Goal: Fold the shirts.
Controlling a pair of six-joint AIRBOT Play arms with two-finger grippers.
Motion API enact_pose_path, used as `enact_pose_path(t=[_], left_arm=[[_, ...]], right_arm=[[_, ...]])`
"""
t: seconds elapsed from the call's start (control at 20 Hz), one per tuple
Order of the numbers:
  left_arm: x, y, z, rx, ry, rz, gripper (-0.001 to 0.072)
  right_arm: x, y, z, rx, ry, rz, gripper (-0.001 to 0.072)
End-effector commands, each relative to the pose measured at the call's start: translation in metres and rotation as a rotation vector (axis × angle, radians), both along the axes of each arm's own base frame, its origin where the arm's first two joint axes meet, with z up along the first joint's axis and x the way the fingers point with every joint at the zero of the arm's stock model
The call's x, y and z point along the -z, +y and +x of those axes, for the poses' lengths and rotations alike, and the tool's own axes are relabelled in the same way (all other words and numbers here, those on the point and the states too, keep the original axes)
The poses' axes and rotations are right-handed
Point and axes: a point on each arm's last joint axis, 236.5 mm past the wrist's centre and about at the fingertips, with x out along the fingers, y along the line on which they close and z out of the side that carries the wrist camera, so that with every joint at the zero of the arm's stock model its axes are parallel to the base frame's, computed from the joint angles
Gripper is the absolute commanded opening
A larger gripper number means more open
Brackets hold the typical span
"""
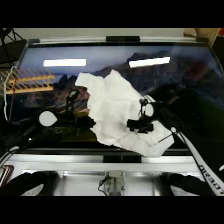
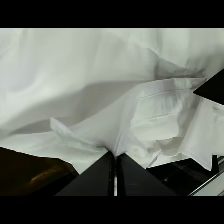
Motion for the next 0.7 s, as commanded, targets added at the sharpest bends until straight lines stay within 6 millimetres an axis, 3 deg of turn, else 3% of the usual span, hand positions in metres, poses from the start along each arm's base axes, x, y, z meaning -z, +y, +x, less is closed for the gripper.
enact_pose_path(t=[0.0, 0.1, 0.2, 0.25, 0.35, 0.4, 0.5, 0.6, 0.65], left_arm=[[0.000, 0.000, 0.000, 0.000, -0.002, -0.001, 0.0056], [0.000, 0.000, 0.000, -0.001, -0.002, -0.001, 0.0056], [0.000, 0.000, 0.001, 0.004, -0.009, 0.001, 0.0057], [-0.001, 0.001, 0.003, 0.006, -0.021, 0.002, 0.0056], [-0.004, 0.005, 0.011, -0.017, -0.032, -0.003, 0.0057], [-0.009, 0.008, 0.017, -0.030, -0.042, -0.008, 0.0057], [-0.038, 0.013, 0.038, -0.056, -0.090, -0.034, 0.0056], [-0.097, 0.017, 0.065, -0.064, -0.200, -0.075, 0.0056], [-0.138, 0.019, 0.076, -0.062, -0.287, -0.101, 0.0056]], right_arm=[[0.009, 0.008, -0.006, 0.004, 0.048, 0.026, 0.0497], [0.014, 0.016, -0.012, 0.010, 0.086, 0.052, 0.0484], [0.012, 0.018, -0.013, 0.006, 0.087, 0.064, 0.0132], [0.008, 0.018, -0.012, -0.011, 0.075, 0.069, 0.0056], [-0.012, 0.012, 0.000, -0.055, -0.002, 0.052, 0.0056], [-0.031, 0.005, 0.015, -0.089, -0.080, 0.026, 0.0056], [-0.097, -0.010, 0.063, -0.192, -0.340, -0.043, 0.0056], [-0.204, -0.028, 0.112, -0.242, -0.698, -0.117, 0.0055], [-0.271, -0.034, 0.126, -0.237, -0.901, -0.123, 0.0056]])
